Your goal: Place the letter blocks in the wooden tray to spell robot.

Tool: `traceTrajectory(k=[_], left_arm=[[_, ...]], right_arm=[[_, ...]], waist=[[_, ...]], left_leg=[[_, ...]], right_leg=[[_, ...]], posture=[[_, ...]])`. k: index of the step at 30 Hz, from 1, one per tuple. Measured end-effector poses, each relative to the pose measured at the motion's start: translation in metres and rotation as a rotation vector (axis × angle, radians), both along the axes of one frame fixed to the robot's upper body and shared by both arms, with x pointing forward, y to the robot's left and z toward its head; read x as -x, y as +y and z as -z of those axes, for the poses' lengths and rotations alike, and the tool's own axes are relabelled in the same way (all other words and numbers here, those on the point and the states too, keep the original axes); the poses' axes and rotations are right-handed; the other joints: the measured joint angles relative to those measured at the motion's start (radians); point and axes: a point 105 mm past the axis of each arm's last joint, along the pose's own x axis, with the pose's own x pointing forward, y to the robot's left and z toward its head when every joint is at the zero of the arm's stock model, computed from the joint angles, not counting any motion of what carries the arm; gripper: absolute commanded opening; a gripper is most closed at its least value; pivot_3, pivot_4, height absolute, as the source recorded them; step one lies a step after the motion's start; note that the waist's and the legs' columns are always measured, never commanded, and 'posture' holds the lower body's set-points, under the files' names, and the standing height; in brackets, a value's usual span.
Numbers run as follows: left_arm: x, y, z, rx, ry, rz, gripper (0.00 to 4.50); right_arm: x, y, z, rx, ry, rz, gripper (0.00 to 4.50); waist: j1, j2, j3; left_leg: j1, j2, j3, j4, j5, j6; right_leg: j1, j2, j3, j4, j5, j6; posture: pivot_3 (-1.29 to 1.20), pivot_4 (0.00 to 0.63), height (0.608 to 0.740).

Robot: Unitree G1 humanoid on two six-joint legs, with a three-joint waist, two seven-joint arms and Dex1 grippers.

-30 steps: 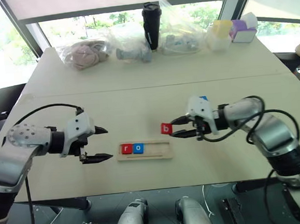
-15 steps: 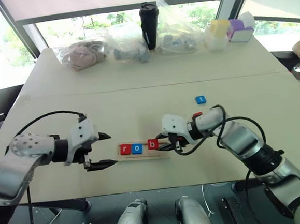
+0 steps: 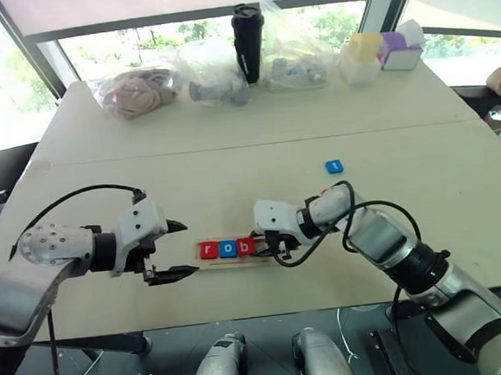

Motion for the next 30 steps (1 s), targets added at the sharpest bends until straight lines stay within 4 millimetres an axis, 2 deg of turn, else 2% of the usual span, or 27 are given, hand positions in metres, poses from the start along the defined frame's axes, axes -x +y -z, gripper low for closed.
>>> traceTrajectory(k=[5,10,24,25,26,29,30], left_arm=[[-0.001,-0.003,0.001,0.018,-0.001,0.0,4.5],[-0.002,-0.005,0.002,0.025,-0.006,-0.003,4.5],[-0.005,-0.004,0.007,0.017,-0.002,-0.014,4.5],[-0.006,-0.004,0.007,0.02,-0.005,-0.014,4.5],[-0.006,-0.005,0.006,0.021,-0.009,-0.013,4.5],[-0.008,-0.004,0.007,0.016,-0.014,-0.011,4.5],[-0.008,-0.004,0.008,0.014,-0.014,-0.012,4.5]], right_arm=[[0.002,0.012,0.0,-0.013,0.005,-0.011,1.14],[0.001,0.014,-0.001,-0.013,0.0,0.001,1.14],[-0.002,0.011,0.001,0.01,0.007,0.039,1.14],[-0.001,0.011,0.0,0.01,0.008,0.039,2.19],[-0.001,0.011,0.0,0.01,0.008,0.037,2.6],[0.0,0.012,-0.001,0.008,0.01,0.036,4.21],[0.001,0.013,-0.001,0.005,0.014,0.035,4.44]], waist=[[-0.001,0.0,0.0],[-0.001,0.0,0.0],[0.0,0.0,0.0],[0.0,0.0,0.0],[0.0,0.0,0.0],[0.0,0.0,0.0],[0.0,0.0,0.0]], left_leg=[[0.0,0.0,0.0,0.0,0.0,0.0],[0.0,0.0,0.0,0.0,0.0,-0.001],[0.0,0.0,0.0,0.0,0.001,-0.001],[0.0,0.0,0.0,0.0,0.001,-0.001],[0.0,0.0,0.0,0.0,0.001,-0.001],[0.001,0.0,0.0,0.0,0.001,-0.001],[0.001,0.0,0.0,0.0,0.001,-0.001]], right_leg=[[0.0,0.0,0.0,0.001,0.0,0.0],[0.0,0.0,0.0,0.001,0.0,0.0],[0.0,0.0,0.0,0.001,0.0,0.0],[0.0,0.0,0.0,0.001,0.0,0.0],[0.0,0.0,0.0,0.001,0.0,0.0],[0.0,0.0,0.0,0.001,0.0,0.0],[0.0,0.0,0.0,0.001,0.0,0.0]], posture=[[0.0,0.15,0.74],[0.0,0.15,0.74],[0.0,0.15,0.74],[0.0,0.15,0.74],[0.0,0.15,0.74],[0.0,0.15,0.74],[0.0,0.15,0.74]])
